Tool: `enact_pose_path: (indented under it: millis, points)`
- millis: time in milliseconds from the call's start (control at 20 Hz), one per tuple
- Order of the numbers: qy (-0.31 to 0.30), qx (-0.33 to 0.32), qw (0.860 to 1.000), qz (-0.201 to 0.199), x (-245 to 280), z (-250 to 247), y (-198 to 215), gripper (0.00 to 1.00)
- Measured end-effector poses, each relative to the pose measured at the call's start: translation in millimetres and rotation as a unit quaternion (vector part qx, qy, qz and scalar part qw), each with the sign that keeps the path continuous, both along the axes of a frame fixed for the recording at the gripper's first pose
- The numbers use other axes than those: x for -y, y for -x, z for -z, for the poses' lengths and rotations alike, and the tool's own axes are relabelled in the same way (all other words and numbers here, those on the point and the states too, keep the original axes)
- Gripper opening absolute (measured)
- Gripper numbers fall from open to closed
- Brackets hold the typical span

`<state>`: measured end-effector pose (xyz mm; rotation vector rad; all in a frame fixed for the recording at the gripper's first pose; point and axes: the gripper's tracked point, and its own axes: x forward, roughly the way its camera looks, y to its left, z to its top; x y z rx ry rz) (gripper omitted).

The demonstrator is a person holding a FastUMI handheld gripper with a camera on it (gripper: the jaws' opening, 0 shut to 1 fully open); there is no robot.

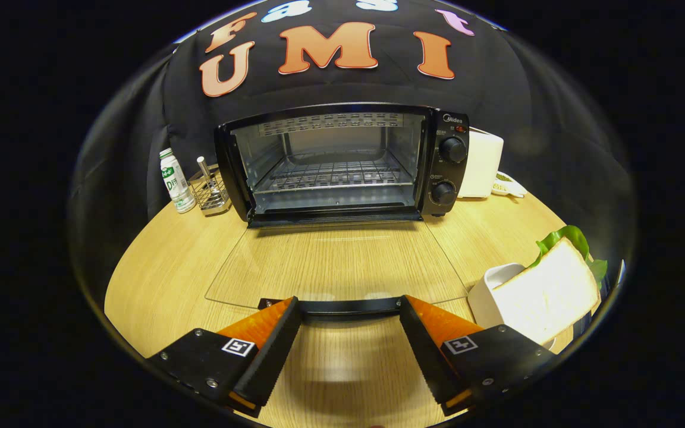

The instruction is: Open the toaster oven, put the food inside, and close the toaster oven door.

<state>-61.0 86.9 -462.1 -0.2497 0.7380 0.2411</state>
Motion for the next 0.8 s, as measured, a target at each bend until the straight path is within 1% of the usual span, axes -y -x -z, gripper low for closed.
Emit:
enact_pose_path:
  millis: [150, 300, 450, 650, 800]
  points:
    - [-0.005, 0.005, 1.000, 0.000, 8.3, -22.4, -3.8, 1.00]
    - [-0.010, 0.021, 1.000, -0.019, 14.1, -62.9, -15.8, 1.00]
    - [-0.010, 0.027, 0.999, -0.035, 31.1, -108.7, -31.7, 0.99]
    - [-0.010, 0.006, 0.999, -0.038, 72.8, -152.8, -51.3, 0.99]
    - [0.006, -0.026, 0.999, -0.038, 111.4, -162.8, -63.5, 0.99]
